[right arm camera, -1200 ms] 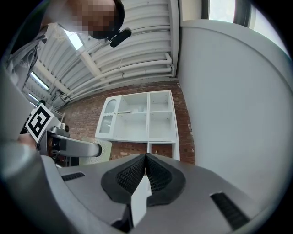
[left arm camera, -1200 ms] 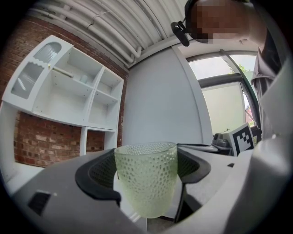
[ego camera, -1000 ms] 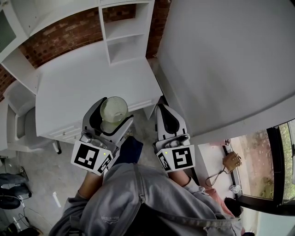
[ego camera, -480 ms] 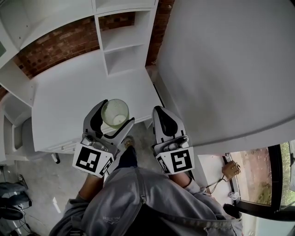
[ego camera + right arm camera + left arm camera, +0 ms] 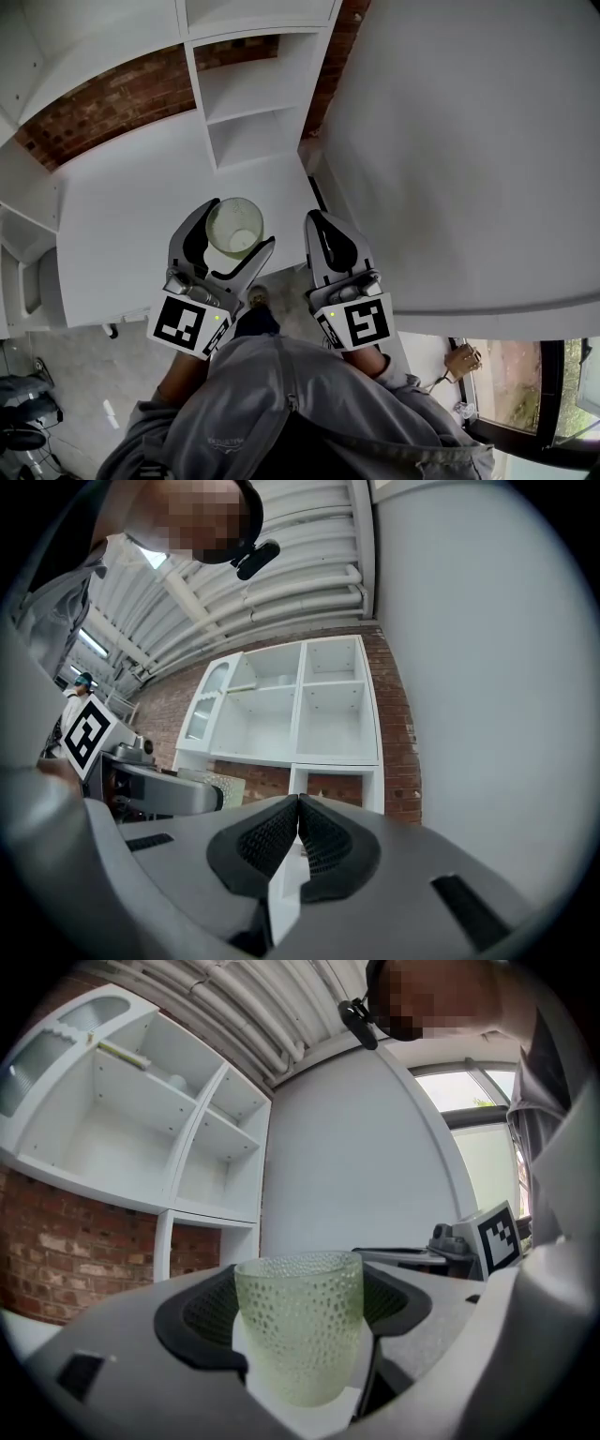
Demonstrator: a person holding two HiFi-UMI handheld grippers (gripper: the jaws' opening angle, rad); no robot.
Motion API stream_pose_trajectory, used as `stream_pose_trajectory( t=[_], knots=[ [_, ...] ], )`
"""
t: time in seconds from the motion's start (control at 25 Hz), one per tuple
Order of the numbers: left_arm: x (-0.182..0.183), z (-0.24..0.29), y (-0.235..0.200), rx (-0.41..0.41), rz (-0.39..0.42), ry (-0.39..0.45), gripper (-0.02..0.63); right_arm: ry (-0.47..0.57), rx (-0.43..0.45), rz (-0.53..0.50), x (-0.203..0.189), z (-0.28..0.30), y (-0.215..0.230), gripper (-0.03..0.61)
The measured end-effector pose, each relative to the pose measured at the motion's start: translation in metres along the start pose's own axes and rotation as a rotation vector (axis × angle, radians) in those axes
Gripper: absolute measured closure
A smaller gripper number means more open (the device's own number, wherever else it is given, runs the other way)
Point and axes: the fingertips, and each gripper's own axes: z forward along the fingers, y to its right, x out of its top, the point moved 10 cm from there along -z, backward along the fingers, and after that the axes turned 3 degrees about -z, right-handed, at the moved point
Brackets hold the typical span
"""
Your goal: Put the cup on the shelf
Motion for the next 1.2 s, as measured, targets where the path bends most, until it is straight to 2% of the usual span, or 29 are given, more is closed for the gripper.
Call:
stream_pose_trajectory(
  t=[0.24,0.48,1.2],
  knots=[
    [0.007,0.044,-0.030,0.001,0.002,0.015,0.229,0.003,0.005,0.006,-0.007,0.043,0.029,0.551],
    [0.000,0.075,-0.047,0.011,0.018,0.006,0.229,0.022,0.000,0.028,-0.026,0.069,0.052,0.551],
    [0.002,0.101,-0.057,0.059,-0.006,0.001,0.229,0.032,0.052,0.031,-0.027,0.097,0.078,0.551]
  ],
)
